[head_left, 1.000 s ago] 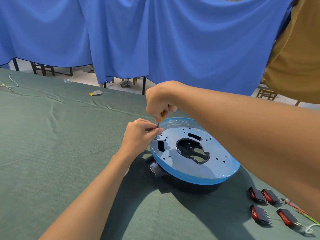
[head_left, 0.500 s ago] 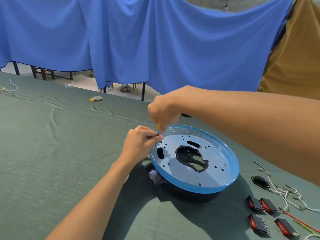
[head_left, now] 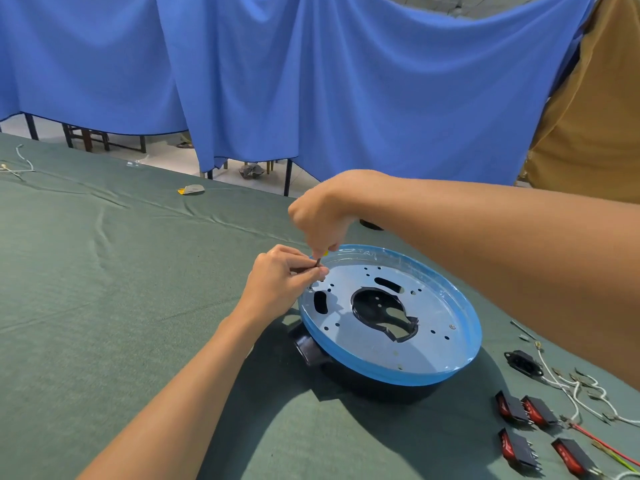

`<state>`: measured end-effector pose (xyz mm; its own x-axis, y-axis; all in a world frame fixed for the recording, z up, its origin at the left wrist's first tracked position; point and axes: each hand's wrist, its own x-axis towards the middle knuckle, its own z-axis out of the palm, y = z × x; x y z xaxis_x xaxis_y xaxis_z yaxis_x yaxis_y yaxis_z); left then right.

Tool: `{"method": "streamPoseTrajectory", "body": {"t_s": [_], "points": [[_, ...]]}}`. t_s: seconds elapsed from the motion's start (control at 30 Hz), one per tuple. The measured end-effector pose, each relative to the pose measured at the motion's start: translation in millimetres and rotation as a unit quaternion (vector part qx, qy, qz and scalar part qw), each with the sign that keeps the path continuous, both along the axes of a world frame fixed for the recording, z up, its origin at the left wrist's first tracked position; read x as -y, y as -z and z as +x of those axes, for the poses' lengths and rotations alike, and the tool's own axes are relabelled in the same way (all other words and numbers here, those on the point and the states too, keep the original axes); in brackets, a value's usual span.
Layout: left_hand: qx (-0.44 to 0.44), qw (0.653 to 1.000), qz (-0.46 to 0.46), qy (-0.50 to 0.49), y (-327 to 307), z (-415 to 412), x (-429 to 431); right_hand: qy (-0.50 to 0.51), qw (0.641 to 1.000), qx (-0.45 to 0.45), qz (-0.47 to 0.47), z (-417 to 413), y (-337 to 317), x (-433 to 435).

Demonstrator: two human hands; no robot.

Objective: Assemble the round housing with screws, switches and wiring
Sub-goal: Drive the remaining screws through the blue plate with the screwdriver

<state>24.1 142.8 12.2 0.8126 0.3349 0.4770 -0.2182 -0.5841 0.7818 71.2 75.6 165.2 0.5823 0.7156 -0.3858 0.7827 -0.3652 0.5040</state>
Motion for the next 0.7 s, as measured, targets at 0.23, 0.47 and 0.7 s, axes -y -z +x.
{"method": "streamPoseTrajectory", "body": {"t_s": [0.23, 0.47, 0.7], "points": [[-0.011, 0.999, 0.031, 0.007, -1.2, 2.0, 0.2, 0.139, 0.984, -0.08, 0.076, 7.8, -1.1, 14.3], [0.003, 1.0, 0.008, 0.019, 0.6, 1.5, -0.4, -0.078, 0.991, 0.022, 0.103, -1.7, 2.1, 28.5], [-0.001, 1.0, -0.015, 0.023, 2.1, 3.6, 0.1, 0.001, 0.996, -0.043, 0.082, 1.3, 0.9, 16.1]]}}
